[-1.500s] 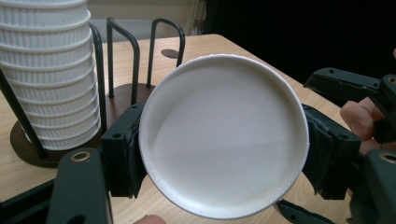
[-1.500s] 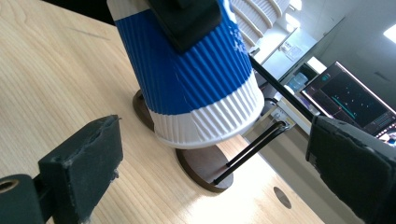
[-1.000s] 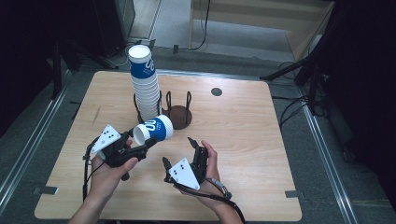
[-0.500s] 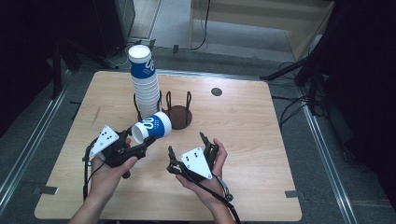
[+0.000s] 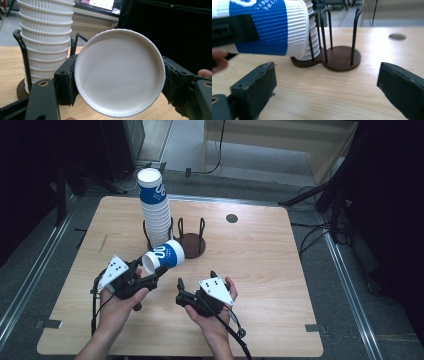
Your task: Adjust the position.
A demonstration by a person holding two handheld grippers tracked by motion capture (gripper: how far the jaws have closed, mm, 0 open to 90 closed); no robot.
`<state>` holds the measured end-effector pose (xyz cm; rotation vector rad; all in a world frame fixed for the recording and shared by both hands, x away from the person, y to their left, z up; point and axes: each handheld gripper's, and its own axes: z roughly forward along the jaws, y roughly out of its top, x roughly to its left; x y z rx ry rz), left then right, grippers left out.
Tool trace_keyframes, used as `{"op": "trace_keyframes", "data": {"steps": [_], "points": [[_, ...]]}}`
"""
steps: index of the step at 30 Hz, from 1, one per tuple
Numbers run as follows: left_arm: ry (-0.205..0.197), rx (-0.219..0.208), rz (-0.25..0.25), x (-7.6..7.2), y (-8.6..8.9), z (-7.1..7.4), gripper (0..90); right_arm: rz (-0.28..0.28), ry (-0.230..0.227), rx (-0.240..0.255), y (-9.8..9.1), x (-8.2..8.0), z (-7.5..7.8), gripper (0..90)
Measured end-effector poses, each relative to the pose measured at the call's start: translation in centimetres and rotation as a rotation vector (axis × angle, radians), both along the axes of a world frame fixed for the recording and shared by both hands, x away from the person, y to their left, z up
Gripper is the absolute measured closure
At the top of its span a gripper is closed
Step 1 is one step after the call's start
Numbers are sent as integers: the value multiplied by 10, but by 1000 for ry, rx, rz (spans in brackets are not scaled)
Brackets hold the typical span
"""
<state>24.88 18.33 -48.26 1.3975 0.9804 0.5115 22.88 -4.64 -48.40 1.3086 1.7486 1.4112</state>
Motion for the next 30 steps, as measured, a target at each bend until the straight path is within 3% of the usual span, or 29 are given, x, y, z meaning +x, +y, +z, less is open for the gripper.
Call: {"op": "trace_keyframes", "data": {"steps": [7, 15, 23, 27, 30], "points": [[1, 1, -12, -1, -3, -1, 277, -35, 107, 238, -6, 4, 0, 0], [-3, -2, -10, -1, -4, -2, 278, -77, 193, 414, -10, 7, -2, 0], [-7, 5, -17, -1, -7, -3, 277, -95, 311, 629, -8, 12, -2, 0], [-8, 13, -19, -2, -9, -4, 278, -85, 386, 771, -9, 14, -4, 0], [-8, 13, -23, -2, -10, -4, 277, -89, 416, 836, -10, 16, -6, 0]]}}
